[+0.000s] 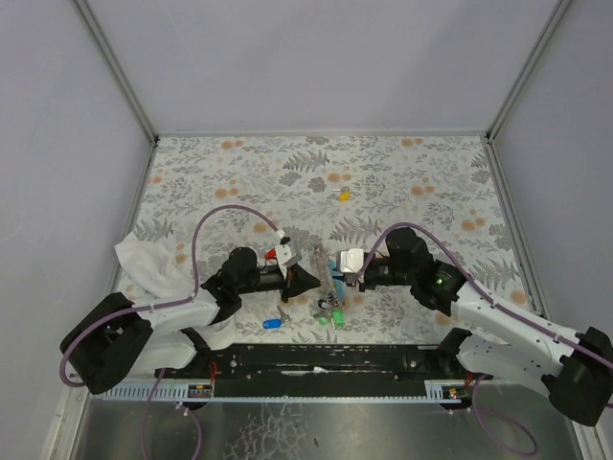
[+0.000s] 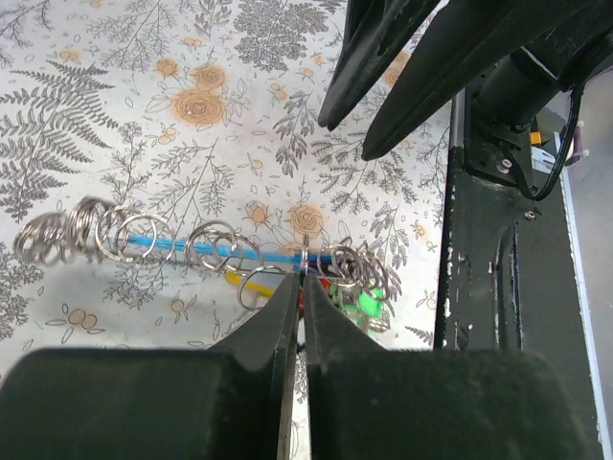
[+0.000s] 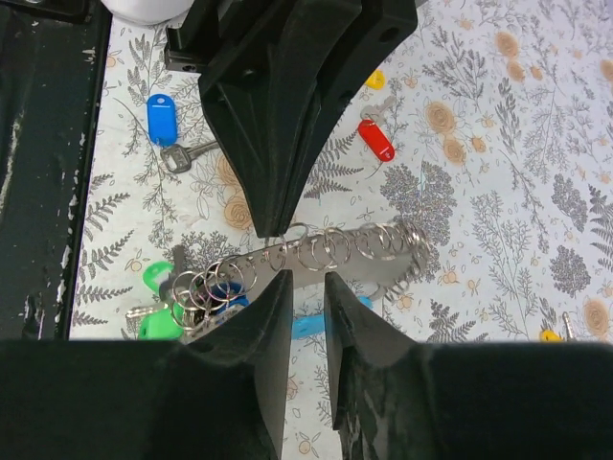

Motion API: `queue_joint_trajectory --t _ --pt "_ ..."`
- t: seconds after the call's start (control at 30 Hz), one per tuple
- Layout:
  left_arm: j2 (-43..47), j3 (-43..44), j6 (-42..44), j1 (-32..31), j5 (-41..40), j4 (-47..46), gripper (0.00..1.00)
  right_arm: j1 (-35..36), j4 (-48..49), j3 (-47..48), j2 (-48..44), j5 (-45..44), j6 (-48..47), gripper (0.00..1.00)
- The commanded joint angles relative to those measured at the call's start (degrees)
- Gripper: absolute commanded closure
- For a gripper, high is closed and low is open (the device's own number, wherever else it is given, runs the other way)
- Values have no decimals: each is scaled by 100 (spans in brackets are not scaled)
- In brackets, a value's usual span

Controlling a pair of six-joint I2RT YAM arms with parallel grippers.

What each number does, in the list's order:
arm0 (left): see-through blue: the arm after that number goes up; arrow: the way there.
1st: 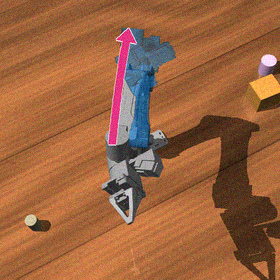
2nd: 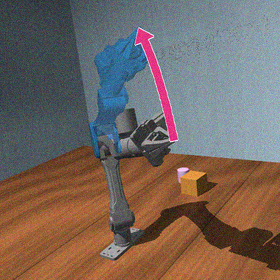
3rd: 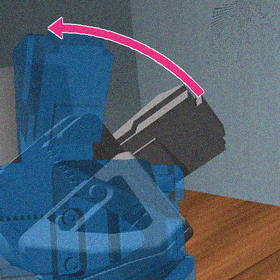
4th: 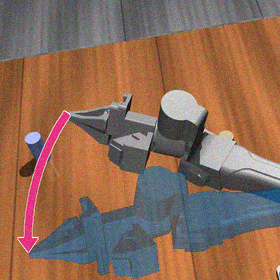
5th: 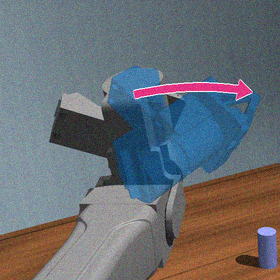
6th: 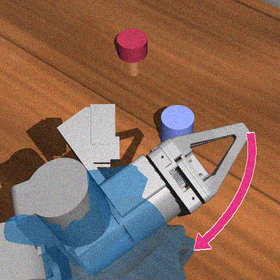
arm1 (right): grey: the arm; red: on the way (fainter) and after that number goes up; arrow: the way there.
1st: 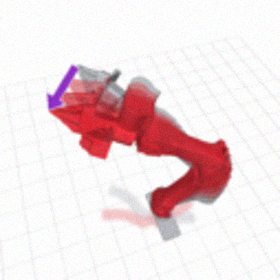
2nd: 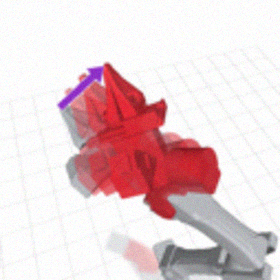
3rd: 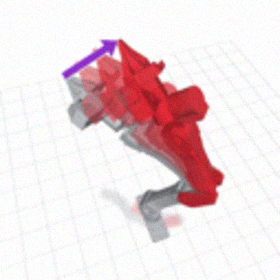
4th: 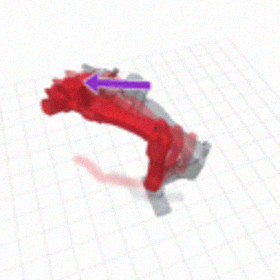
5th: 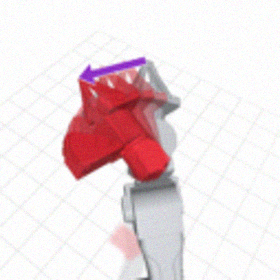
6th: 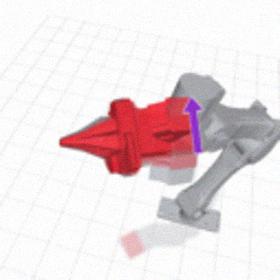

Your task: Put the keys on the keyring

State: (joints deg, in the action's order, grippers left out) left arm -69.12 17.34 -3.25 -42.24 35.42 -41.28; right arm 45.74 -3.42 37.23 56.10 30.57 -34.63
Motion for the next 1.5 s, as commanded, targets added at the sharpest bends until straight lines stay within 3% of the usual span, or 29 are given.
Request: queue_joint_trajectory --t 0.0,0.6,1.1,1.17,1.3,1.47 --pt "184 -144 -228 48 -168 -852 100 -36 1041 -363 -143 -24 323 72" --pt "220 -350 -464 48 -164 -1365 100 -283 2866 -1312 251 501 1508 71" --pt "130 -329 -484 49 -109 -1416 100 -377 3751 -1318 1027 1164 1789 72" --pt "108 -317 -484 48 -95 -1423 100 -387 3639 -1235 1055 1247 1734 74" --pt "110 -267 -397 44 -129 -1212 99 -384 2855 -868 1105 1356 1456 97" --pt "333 -80 -14 48 -328 -397 74 -383 1087 -28 1073 986 1021 100"
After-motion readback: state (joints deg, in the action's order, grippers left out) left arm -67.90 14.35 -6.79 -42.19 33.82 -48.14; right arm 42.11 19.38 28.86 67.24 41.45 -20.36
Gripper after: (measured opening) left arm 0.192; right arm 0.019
